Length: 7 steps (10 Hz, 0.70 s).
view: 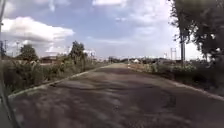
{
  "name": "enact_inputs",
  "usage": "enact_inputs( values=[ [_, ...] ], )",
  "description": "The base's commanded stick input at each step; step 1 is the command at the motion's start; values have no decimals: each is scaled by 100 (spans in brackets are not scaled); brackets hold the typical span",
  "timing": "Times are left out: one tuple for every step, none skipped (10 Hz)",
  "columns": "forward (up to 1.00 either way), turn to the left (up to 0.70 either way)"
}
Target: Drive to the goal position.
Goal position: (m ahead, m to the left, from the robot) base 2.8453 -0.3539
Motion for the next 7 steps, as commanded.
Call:
enact_inputs(
  values=[
    [70,0],
    [70,0],
    [70,0],
    [70,0],
    [70,0],
    [70,0],
    [70,0]
  ],
)
